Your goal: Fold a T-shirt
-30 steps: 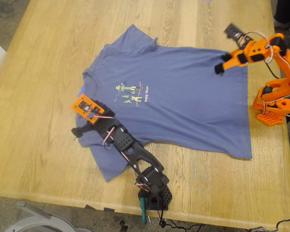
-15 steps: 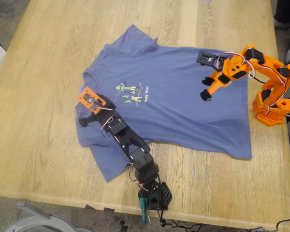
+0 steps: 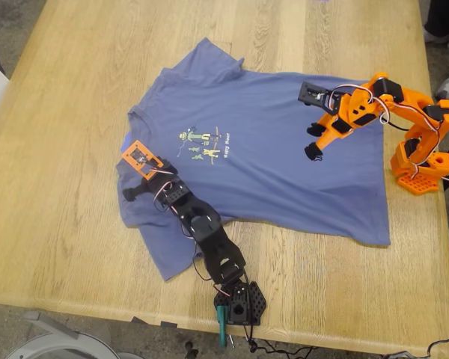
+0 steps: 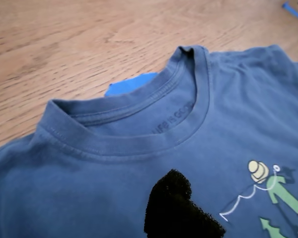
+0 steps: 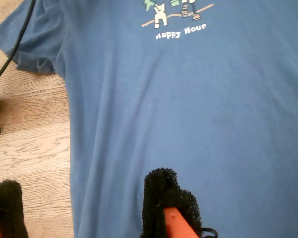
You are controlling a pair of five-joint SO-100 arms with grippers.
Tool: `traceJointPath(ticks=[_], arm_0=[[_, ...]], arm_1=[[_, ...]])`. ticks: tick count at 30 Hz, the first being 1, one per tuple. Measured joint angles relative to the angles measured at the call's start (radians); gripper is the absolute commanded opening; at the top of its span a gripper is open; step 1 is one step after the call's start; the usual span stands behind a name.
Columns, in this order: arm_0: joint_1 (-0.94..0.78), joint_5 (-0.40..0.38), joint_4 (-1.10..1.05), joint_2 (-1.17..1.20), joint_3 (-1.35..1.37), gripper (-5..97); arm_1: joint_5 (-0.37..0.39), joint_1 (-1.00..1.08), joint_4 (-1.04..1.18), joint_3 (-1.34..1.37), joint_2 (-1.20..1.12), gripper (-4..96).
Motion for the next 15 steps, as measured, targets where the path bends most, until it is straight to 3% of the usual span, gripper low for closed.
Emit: traceJointPath(ticks=[8, 15], arm_0=[[-0.015, 0.006, 0.000, -0.219, -0.252, 66], [-0.040, -0.038, 0.018, -0.380, -0.468, 66]], arm_1=[[0.008, -0.008, -0.074, 0.029, -0.018, 34.8], [0.020, -0.031, -0.107, 0.029, -0.040, 34.6]])
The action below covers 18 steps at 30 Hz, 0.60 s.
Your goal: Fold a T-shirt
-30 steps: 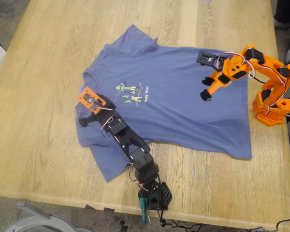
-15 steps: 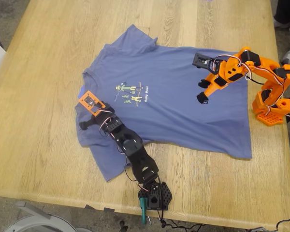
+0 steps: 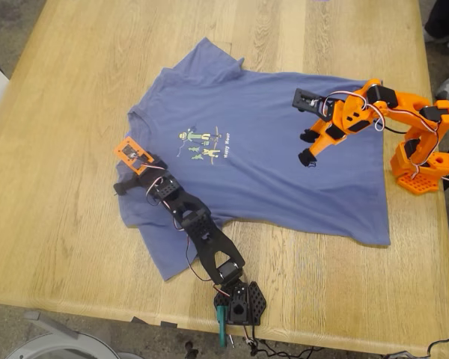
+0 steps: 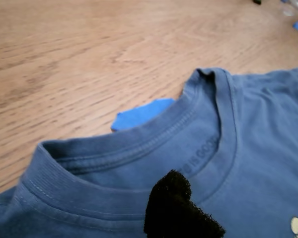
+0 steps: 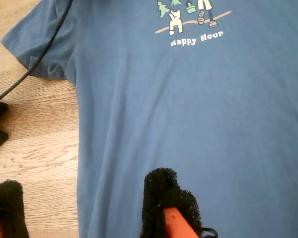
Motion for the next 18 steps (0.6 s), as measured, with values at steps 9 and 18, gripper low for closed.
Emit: traceJointPath(ticks=[9, 18], arm_0=[[-0.021, -0.058, 0.023, -0.077, -0.043, 66], [0.006, -0.084, 0.086, -0.112, -0.067, 62]], arm_1=[[0.006, 0.009, 0.000, 0.000, -0.017, 34.6], [0.028, 0.021, 0.000, -0.031, -0.058, 34.1]])
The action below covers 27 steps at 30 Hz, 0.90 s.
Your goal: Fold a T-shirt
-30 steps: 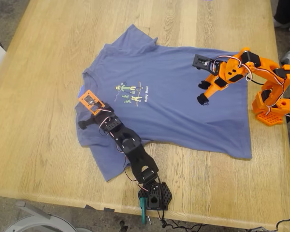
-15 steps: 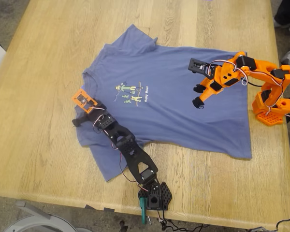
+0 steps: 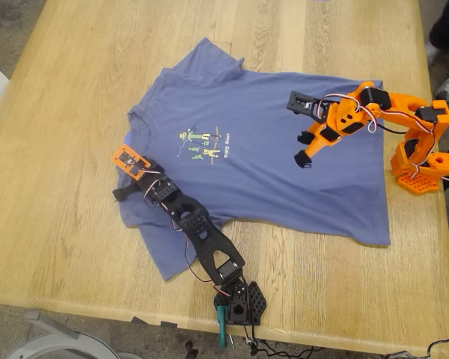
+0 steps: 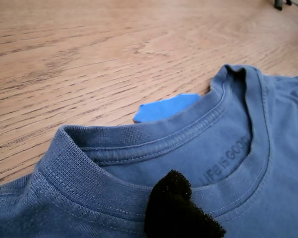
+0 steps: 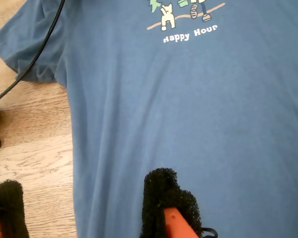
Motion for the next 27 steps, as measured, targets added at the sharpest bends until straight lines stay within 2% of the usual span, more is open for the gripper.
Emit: traceJointPath(ticks=[8, 15, 22, 27], arm_0=[[0.012, -0.028, 0.029, -0.029, -0.021, 58], [0.015, -0.048, 0.058, -0.049, -0.038, 47], [0.012, -0.003, 0.304, 0.006, -0.051, 39], [0.012, 0.026, 0.397, 0.017, -0.040, 32]], arm_1=[[0.017, 0.005, -0.005, -0.025, -0.018, 33.7], [0.034, -0.009, -0.026, -0.037, -0.025, 32.5], [0.035, 0.008, -0.031, -0.037, -0.025, 32.1], [0.035, 0.015, -0.031, -0.037, -0.025, 31.5]])
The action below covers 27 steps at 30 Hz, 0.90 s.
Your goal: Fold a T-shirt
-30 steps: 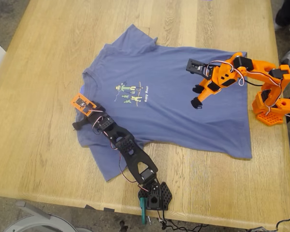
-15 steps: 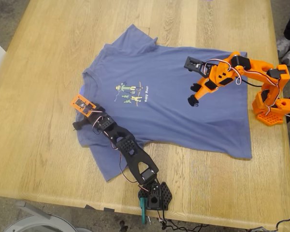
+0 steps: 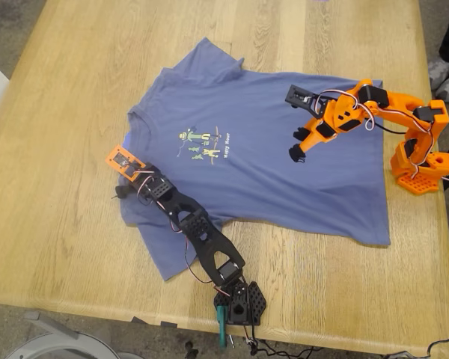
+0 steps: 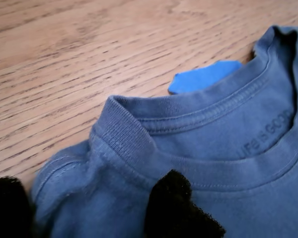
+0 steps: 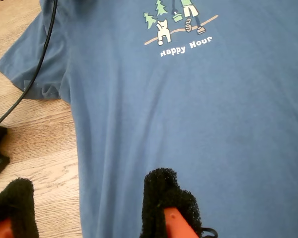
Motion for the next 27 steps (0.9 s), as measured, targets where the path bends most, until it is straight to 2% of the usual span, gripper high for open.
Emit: traceJointPath(ticks=[8, 10, 14, 19, 23, 27], arm_0=[[0.000, 0.014, 0.083, 0.028, 0.021, 16], [0.000, 0.014, 0.097, 0.029, 0.021, 13], [0.000, 0.014, 0.107, 0.048, 0.049, 8], [0.002, 0.014, 0.114, 0.075, 0.089, 0], [0.003, 0.014, 0.117, 0.100, 0.126, 0], [0.008, 0.014, 0.117, 0.123, 0.146, 0]], arm_1=[[0.000, 0.005, 0.000, 0.000, -0.003, 30.9], [0.005, 0.009, 0.000, 0.000, -0.005, 27.1], [0.035, 0.014, 0.000, 0.025, -0.005, 26.6], [0.110, -0.002, 0.011, 0.086, -0.005, 28.2], [0.117, -0.006, -0.017, 0.143, -0.011, 26.9], [0.109, 0.008, -0.063, 0.196, -0.012, 29.9]])
